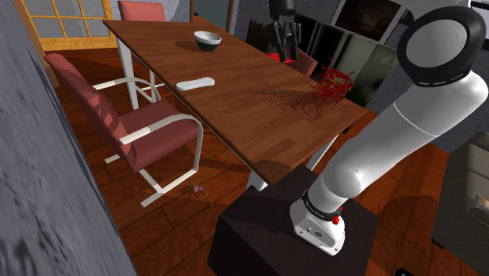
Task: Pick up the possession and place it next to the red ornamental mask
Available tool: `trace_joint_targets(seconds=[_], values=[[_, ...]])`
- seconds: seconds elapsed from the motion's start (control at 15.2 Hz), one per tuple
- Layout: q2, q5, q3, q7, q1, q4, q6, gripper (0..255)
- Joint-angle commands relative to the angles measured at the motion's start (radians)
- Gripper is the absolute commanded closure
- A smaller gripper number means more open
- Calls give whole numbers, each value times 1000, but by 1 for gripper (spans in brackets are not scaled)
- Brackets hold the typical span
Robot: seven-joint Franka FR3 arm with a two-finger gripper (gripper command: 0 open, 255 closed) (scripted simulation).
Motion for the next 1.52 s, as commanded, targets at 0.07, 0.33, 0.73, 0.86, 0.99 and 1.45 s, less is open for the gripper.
trace_joint_targets(seconds=[0.07, 0.33, 0.73, 0.86, 0.99, 1.45], values=[[-3, -51, -37, -80, -24, 4, -5, 255], [0, -128, -96, -203, -60, 6, 2, 255], [34, -235, -185, -389, -117, 41, 27, 255], [55, -266, -215, -451, -138, 61, 38, 255], [80, -294, -244, -513, -160, 86, 51, 255], [207, -359, -345, -732, -249, 215, 101, 255]])
